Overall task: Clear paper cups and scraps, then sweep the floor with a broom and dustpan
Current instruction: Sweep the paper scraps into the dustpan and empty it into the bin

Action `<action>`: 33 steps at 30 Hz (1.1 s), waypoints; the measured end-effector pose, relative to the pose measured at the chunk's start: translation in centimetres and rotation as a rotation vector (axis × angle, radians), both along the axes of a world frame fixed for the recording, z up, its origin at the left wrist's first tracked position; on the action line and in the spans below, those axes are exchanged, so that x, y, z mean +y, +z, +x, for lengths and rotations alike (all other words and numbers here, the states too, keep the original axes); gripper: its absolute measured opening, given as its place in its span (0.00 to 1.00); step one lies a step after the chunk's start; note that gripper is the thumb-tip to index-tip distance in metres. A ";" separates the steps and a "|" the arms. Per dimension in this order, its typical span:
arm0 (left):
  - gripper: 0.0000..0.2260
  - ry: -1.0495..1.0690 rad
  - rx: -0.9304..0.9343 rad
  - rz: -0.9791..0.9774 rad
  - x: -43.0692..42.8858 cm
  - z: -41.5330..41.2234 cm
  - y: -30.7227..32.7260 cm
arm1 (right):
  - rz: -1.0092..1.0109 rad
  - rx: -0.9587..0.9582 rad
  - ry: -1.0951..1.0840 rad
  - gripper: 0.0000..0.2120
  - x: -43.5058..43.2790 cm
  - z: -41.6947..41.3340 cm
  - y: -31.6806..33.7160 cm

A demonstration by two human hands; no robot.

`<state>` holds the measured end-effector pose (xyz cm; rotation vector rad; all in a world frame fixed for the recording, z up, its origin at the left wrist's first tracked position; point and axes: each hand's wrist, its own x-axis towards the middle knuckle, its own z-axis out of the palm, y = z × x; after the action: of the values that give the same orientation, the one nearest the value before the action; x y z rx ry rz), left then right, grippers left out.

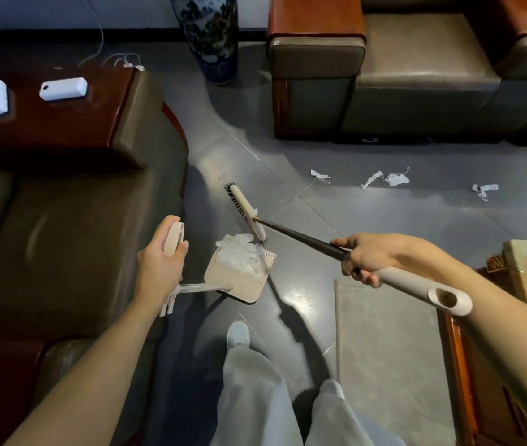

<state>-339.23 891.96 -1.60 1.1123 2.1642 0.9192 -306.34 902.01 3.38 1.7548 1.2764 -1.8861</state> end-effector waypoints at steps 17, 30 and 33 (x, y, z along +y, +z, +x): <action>0.19 -0.172 -0.042 -0.070 13.8 -14.8 -1.5 | -0.033 -0.118 0.012 0.27 7.0 -17.2 -7.6; 0.18 -0.351 -0.037 -0.039 20.2 -11.9 -1.0 | -0.228 -0.023 -0.019 0.32 5.8 -16.3 -6.4; 0.19 -0.424 -0.055 -0.044 21.6 -9.1 0.0 | -0.182 -0.012 -0.077 0.28 7.1 -14.0 -5.4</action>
<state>-348.30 913.58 -1.56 1.4314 1.7938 0.6953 -320.38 909.06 -2.00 1.7402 1.0112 -1.9614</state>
